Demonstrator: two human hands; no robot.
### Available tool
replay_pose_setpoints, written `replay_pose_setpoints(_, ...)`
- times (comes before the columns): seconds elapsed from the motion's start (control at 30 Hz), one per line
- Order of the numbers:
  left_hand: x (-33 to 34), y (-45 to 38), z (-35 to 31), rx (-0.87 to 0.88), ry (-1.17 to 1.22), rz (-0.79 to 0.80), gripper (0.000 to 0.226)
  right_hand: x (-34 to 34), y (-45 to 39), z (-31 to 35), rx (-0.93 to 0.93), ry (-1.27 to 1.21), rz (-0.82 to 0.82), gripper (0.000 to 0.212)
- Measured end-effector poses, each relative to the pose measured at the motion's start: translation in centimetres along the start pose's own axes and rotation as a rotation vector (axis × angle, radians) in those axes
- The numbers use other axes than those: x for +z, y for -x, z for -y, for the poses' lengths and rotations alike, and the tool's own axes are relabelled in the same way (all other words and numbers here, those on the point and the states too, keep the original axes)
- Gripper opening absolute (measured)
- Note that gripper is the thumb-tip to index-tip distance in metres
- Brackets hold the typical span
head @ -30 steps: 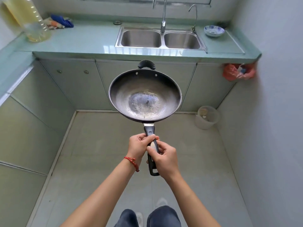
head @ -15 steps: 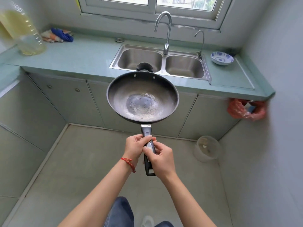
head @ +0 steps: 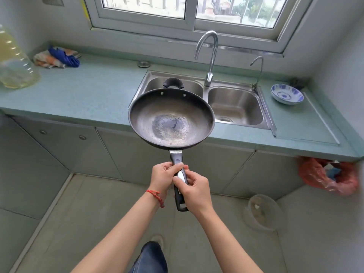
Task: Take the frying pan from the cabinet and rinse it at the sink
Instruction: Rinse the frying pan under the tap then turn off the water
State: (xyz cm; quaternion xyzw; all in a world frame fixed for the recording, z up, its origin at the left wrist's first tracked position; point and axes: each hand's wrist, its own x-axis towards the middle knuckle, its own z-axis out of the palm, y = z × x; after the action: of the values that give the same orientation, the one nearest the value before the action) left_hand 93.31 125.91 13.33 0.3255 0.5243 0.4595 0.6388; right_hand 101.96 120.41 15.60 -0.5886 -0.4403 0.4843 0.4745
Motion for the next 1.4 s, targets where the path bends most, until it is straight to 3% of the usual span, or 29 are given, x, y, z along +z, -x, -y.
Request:
replay_pose_setpoints(0.17,0.1,-7.2,-3.1,-0.010,-0.033,0.020,0.012,1.5,-7.4,1.5,0.016,0.008,-0.019,0.015)
replay_pose_setpoints(0.47,3.1,-18.2,-5.2,-0.044,-0.067,-0.002,0.021,0.2,-18.9,2.0,0.067,0.009,0.005,0.003)
replay_pose_setpoints(0.57,4.6,-20.9,-5.7,-0.064,-0.057,-0.031,0.018,-0.7,-22.3,1.9,0.098,0.014,0.026,0.014)
replay_pose_setpoints(0.7,5.9,-23.8,-6.2,-0.086,-0.047,-0.062,0.013,-1.5,-25.7,2.0,0.137,0.013,0.059,0.008)
replay_pose_setpoints(1.1,4.5,-29.2,-6.6,-0.159,-0.069,-0.108,0.026,0.2,-31.4,1.8,0.247,0.050,0.101,0.012)
replay_pose_setpoints(1.23,3.6,-30.3,-6.6,-0.179,-0.069,-0.063,0.020,1.0,-32.1,1.8,0.277,0.051,0.092,0.006)
replay_pose_setpoints(1.4,3.2,-30.6,-6.4,-0.196,-0.077,-0.052,0.018,1.3,-32.3,2.0,0.315,0.056,0.085,0.016)
